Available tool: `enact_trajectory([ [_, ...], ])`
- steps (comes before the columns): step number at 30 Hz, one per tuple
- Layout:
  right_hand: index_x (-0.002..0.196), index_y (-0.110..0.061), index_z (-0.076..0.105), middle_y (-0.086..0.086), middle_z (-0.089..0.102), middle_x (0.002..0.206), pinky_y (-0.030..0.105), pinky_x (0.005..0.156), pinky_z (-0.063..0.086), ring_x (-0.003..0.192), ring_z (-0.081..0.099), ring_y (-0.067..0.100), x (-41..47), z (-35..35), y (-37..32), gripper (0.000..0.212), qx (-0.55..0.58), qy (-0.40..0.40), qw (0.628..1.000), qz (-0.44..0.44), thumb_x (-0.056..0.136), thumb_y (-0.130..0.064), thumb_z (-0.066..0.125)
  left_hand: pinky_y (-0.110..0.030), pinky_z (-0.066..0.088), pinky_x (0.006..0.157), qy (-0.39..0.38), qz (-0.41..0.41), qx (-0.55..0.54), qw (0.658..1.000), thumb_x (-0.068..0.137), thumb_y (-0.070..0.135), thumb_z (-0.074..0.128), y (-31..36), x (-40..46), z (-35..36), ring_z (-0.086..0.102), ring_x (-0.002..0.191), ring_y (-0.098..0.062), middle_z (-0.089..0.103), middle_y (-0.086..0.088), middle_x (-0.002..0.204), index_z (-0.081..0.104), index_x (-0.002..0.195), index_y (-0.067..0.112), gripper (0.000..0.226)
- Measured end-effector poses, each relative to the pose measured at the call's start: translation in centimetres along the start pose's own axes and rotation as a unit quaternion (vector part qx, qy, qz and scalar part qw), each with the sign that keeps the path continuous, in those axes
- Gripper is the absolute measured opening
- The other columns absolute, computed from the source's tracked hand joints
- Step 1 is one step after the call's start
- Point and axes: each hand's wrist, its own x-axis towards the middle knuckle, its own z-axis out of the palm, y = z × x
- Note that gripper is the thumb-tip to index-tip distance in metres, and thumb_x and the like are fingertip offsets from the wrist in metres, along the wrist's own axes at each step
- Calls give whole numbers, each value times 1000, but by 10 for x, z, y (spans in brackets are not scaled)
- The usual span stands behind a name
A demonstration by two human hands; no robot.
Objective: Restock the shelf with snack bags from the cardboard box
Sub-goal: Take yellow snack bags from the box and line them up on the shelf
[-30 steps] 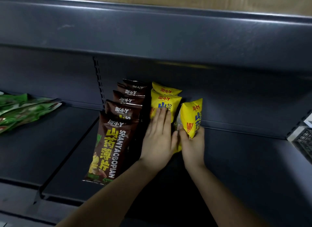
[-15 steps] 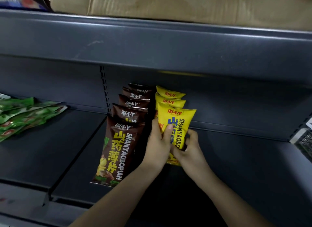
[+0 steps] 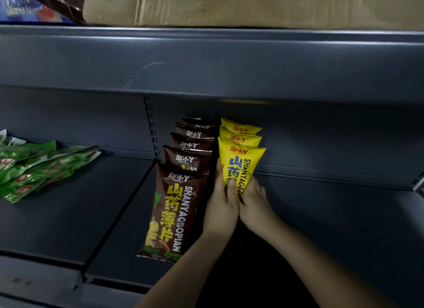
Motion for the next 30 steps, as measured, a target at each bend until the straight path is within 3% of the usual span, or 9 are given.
enact_trajectory([
  [3,133,-24,39,-1,48,121,36,89,39,110,46,23,-1,-7,2,81,-26,15,999,14,70,-74,26,-7,28,87,3,2,-2,1000,101,26,30,1,1,-2,37,118,8,35,14,148,15,149,32,50],
  [6,138,-26,31,-2,42,127,36,89,37,114,41,22,-4,-13,-3,79,-34,-13,999,25,72,-70,36,-5,26,85,2,-3,2,1000,102,27,29,2,2,-2,37,118,7,36,14,145,14,149,31,50],
  [11,137,-25,28,-1,41,130,34,91,35,117,40,22,-3,-19,0,59,-60,-45,997,14,89,-50,51,-20,36,87,12,2,34,999,101,26,31,4,8,-2,52,119,-17,48,8,138,15,148,35,50],
  [14,128,-37,32,-12,44,120,33,93,39,118,42,15,-1,-27,0,63,13,-43,999,18,76,-48,67,-23,37,88,13,-34,19,999,101,32,28,2,9,1,51,121,-22,48,4,139,11,149,33,51],
  [16,123,-41,30,-16,44,121,16,90,40,118,42,5,1,-32,-2,67,101,-31,994,36,73,-42,74,-25,37,94,15,-48,-9,999,101,35,27,-1,8,3,48,126,-22,45,1,142,10,149,31,52],
  [18,129,-32,25,-14,45,127,3,78,38,114,45,-1,5,-38,-4,70,158,-63,983,65,79,-29,73,-19,34,94,9,-46,-37,998,100,37,28,-4,7,4,45,128,-16,43,3,144,12,149,29,53],
  [22,140,-21,18,-18,49,109,5,66,41,93,49,-9,17,-48,-4,80,205,-119,966,105,76,-22,67,-19,33,98,-15,-58,-85,995,98,41,33,-11,9,4,45,126,-8,44,10,142,19,148,32,52],
  [26,141,-24,23,-9,52,119,8,72,35,98,49,0,25,-58,-7,70,210,-147,959,117,85,-11,63,6,31,80,-5,-41,-64,997,100,31,33,-9,8,6,44,113,4,46,18,127,26,146,27,46],
  [30,125,-29,35,-14,53,116,1,73,37,100,51,-8,15,-49,-11,53,176,-106,977,67,86,-13,66,-1,29,84,24,-27,-39,999,101,28,31,-8,6,6,44,115,2,47,11,132,28,145,21,45],
])
